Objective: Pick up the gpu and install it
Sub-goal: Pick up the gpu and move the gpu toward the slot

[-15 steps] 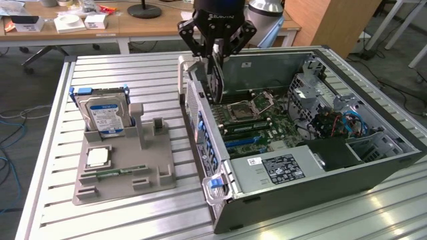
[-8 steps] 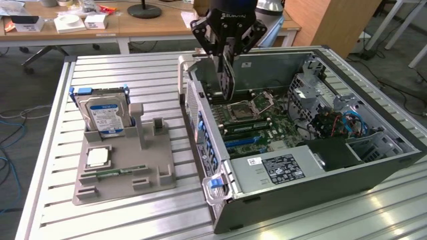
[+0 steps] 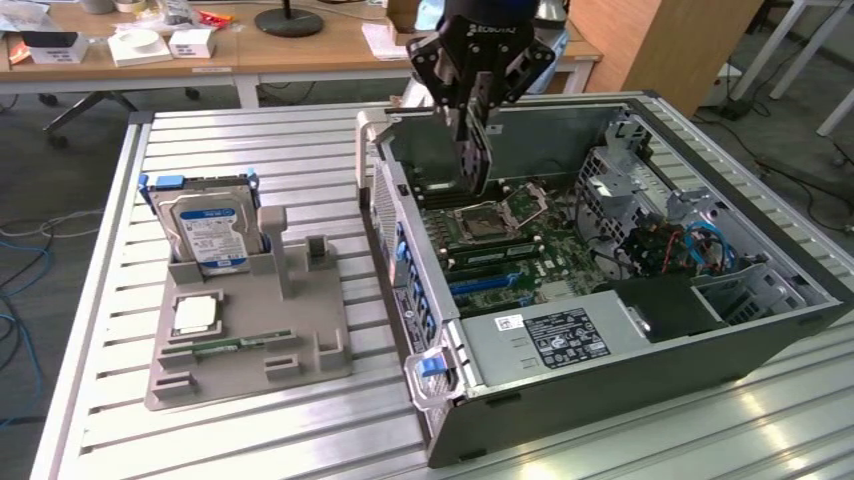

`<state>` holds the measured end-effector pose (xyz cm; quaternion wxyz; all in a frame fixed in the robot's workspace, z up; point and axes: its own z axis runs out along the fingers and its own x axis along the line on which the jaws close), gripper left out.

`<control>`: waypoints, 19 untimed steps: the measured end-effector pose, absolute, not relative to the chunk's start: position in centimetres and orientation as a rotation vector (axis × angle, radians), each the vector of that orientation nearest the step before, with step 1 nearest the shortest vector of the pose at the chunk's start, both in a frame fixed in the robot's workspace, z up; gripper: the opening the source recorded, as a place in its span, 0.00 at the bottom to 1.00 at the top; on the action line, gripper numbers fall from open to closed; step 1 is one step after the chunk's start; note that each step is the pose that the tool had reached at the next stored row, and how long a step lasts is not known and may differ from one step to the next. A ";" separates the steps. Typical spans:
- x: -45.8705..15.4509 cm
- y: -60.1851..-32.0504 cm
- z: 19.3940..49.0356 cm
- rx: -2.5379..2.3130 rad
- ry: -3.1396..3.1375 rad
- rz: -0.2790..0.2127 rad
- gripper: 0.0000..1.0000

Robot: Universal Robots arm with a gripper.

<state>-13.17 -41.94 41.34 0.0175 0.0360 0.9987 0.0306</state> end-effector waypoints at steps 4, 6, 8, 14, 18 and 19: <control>-12.0 -41.8 41.3 0.112 3.103 0.095 0.26; -11.4 -41.7 41.3 0.111 3.103 0.095 0.26; -10.7 -41.6 41.3 0.111 3.103 0.095 0.26; -8.7 -41.4 41.3 0.110 3.103 0.095 0.26; -7.6 -41.2 41.3 0.110 3.103 0.095 0.26; -7.4 -41.2 41.3 0.110 3.103 0.095 0.26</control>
